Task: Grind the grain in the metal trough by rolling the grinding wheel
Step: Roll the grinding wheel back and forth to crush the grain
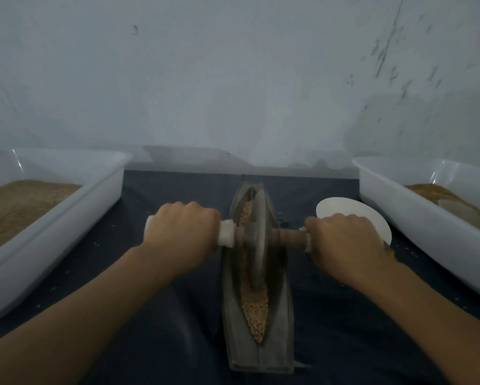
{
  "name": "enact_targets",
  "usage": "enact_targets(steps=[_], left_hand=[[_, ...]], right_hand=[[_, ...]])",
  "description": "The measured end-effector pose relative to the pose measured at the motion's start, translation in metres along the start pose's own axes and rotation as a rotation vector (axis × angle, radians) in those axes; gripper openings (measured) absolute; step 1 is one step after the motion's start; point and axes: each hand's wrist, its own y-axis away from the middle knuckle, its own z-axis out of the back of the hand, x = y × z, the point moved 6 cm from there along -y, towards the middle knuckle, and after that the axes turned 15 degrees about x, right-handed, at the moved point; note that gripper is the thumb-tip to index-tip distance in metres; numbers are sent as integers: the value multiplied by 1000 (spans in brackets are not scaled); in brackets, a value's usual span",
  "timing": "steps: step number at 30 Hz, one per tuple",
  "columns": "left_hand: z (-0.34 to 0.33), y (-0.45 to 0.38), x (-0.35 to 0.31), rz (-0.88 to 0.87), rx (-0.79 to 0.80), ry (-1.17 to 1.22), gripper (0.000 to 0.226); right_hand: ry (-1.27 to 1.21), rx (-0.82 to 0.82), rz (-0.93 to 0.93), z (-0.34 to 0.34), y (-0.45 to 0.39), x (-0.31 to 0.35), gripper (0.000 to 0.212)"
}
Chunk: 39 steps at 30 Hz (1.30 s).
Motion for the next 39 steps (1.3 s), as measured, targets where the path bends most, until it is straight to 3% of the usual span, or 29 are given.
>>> enact_targets(steps=[2,4,10,15,20,23,27,32,36,39], left_hand=[[0,25,0,-19,-1,-19,28],[2,42,1,-30,-38,-57,36],[-11,8,4,37,-7,33,33],[-12,-34,8,69,-89,25,21],[-8,-22,5,17,-23,51,25],[-10,9,4,-30,4,47,30],[-9,30,4,-31,-26,7,35],[-9,-4,3,24,-57,-3,27],[-10,-37,5,54,-61,17,14],[-4,-33,3,31,-58,21,18]], right_hand=[[-13,-51,94,14,28,8,48],[-70,-78,133,22,46,10,52],[46,11,21,10,0,6,26],[-35,13,-29,-2,-45,-3,20],[-1,91,-4,2,-23,-1,14],[-52,141,63,8,11,4,26],[-19,43,109,27,38,13,55],[-7,44,-15,1,-8,1,32],[-47,-26,-29,-7,-40,-1,27],[-37,-5,-56,-6,-34,-4,29]])
